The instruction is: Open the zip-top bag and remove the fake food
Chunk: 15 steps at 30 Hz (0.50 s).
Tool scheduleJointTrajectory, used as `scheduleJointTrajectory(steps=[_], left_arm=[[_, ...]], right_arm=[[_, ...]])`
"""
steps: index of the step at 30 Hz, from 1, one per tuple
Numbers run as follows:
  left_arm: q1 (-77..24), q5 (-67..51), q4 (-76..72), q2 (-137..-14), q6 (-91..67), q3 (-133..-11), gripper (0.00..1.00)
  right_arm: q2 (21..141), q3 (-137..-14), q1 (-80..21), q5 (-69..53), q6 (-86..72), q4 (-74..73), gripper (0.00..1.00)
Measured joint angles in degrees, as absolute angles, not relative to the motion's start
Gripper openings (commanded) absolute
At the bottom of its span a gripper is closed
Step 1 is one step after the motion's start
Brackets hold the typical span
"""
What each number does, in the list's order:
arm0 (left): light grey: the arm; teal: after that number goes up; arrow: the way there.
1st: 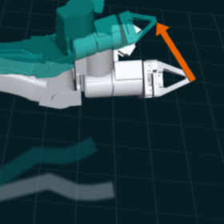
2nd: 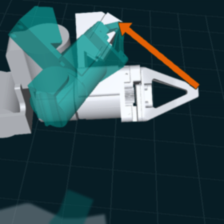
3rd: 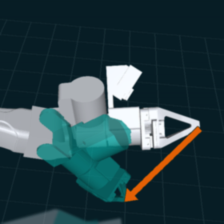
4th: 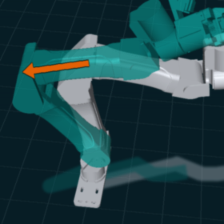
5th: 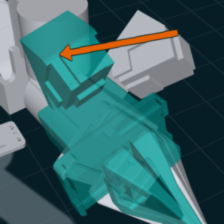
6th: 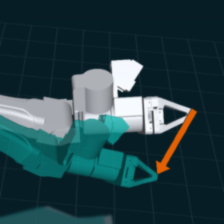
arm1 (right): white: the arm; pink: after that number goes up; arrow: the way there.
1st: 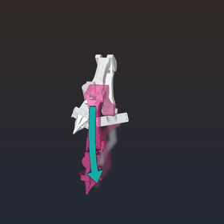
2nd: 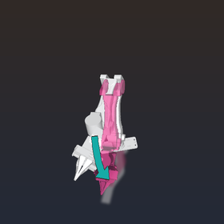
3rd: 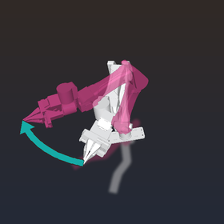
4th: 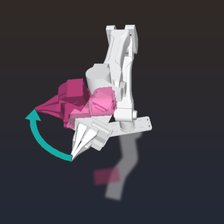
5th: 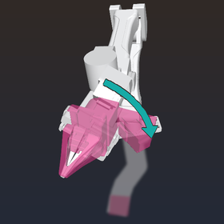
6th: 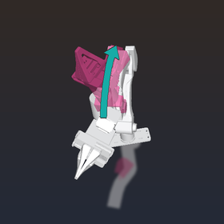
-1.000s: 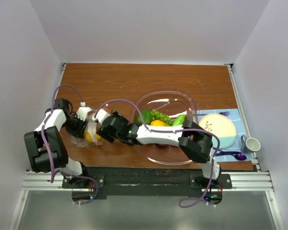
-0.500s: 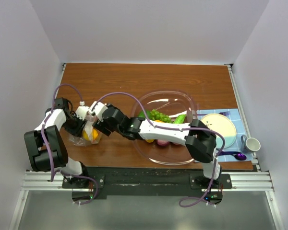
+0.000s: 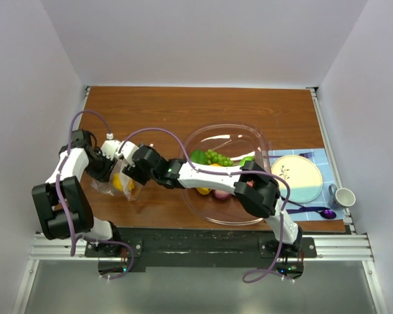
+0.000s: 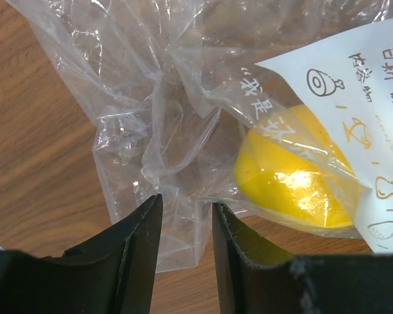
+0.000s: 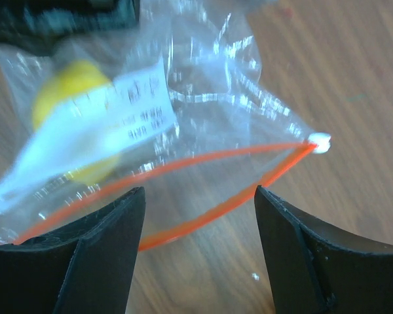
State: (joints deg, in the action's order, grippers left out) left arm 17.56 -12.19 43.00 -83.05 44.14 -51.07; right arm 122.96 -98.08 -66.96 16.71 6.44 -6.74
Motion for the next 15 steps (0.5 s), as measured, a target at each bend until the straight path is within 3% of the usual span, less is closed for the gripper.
scheduleJointTrajectory(steps=[12, 15], left_arm=[[17.5, -13.7, 43.1, -84.1, 43.5, -53.4, 0.43], [17.3, -15.2, 43.2, -84.7, 42.5, -54.9, 0.43]], right_arm=[[122.6, -92.1, -66.8, 16.6, 5.0, -5.7, 0.72], [122.6, -92.2, -66.8, 15.3, 4.5, -5.5, 0.77]])
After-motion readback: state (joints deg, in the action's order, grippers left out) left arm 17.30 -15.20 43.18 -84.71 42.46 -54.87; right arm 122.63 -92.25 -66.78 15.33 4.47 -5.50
